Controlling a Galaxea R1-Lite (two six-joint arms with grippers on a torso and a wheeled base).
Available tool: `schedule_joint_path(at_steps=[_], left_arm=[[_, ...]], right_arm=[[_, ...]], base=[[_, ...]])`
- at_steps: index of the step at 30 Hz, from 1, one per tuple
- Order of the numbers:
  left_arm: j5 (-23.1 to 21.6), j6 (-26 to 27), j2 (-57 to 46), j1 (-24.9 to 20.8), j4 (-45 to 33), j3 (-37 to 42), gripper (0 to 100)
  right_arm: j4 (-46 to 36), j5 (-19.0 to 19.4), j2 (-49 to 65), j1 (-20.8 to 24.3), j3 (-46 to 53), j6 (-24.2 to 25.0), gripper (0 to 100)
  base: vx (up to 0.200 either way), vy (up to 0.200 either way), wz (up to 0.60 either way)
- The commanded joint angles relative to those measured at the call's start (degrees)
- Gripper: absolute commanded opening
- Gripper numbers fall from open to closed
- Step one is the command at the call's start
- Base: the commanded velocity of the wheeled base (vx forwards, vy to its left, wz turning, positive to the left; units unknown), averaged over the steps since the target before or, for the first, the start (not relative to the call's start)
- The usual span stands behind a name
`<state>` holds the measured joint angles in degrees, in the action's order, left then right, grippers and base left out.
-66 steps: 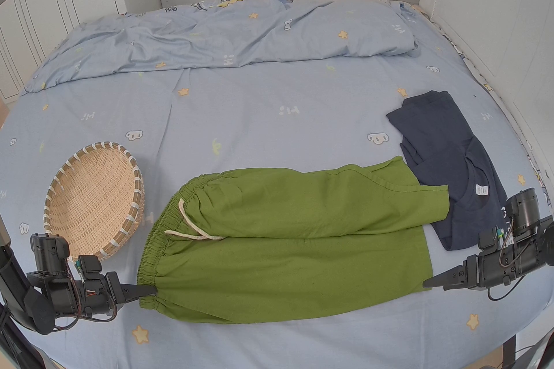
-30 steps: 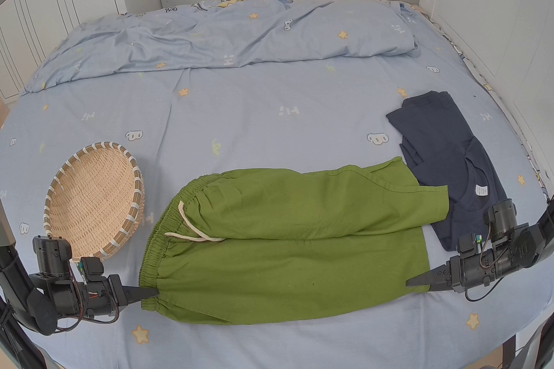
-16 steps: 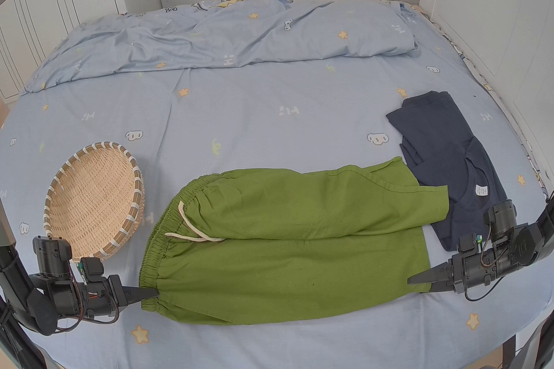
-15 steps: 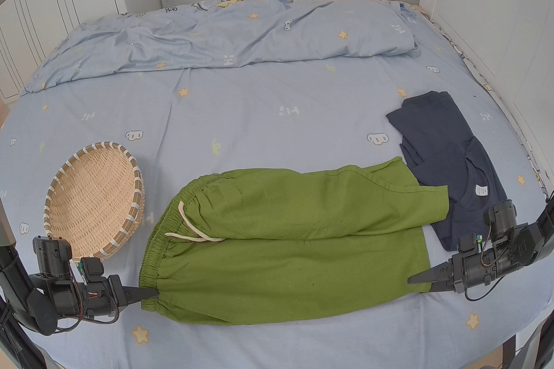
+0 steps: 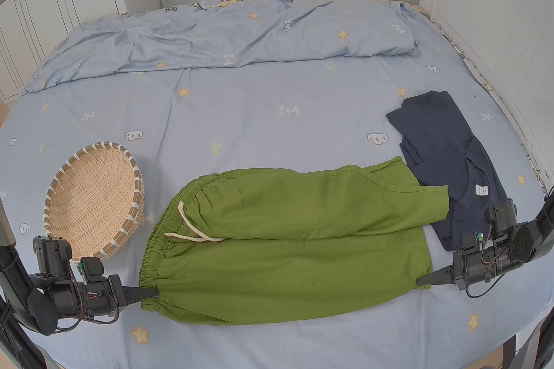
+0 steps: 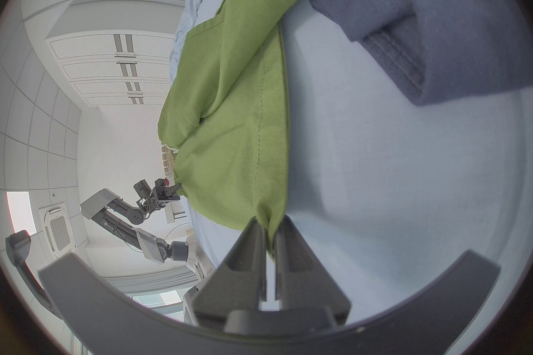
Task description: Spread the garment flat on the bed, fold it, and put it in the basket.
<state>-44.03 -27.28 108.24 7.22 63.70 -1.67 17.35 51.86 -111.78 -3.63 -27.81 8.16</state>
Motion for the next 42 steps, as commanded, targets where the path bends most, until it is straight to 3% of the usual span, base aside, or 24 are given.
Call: schedule_joint_path(at_steps=[1,15,19,29,36,42], left_arm=[[0.0,-0.1,0.0,0.2,0.0,0.0,0],[-0.4,1.2,0.2,3.2,-2.3,1.3,0],[-0.4,4.3,-0.3,3.6,-5.8,1.3,0],[-0.4,5.3,-1.5,4.7,-9.9,1.1,0],[-0.4,13.0,-2.1,5.5,-18.5,1.0,0],[-0.4,17.1,-3.7,8.1,-23.2,-0.1,0]], right_arm=[[0.0,0.3,-0.1,-0.2,0.1,0.0,0],[-1.6,-0.4,6.0,-2.1,6.6,-1.9,0],[-5.0,-0.5,8.7,-2.6,7.2,-2.3,0],[-14.2,-1.1,14.6,-2.8,7.6,-2.9,0],[-13.7,-6.8,13.3,-2.6,11.2,-3.1,0],[-10.2,-7.7,11.5,-3.8,13.0,-3.6,0]], base=[[0.0,0.0,0.0],[0.0,0.0,0.0],[0.0,0.0,0.0],[0.0,0.0,0.0],[0.0,0.0,0.0],[0.0,0.0,0.0]])
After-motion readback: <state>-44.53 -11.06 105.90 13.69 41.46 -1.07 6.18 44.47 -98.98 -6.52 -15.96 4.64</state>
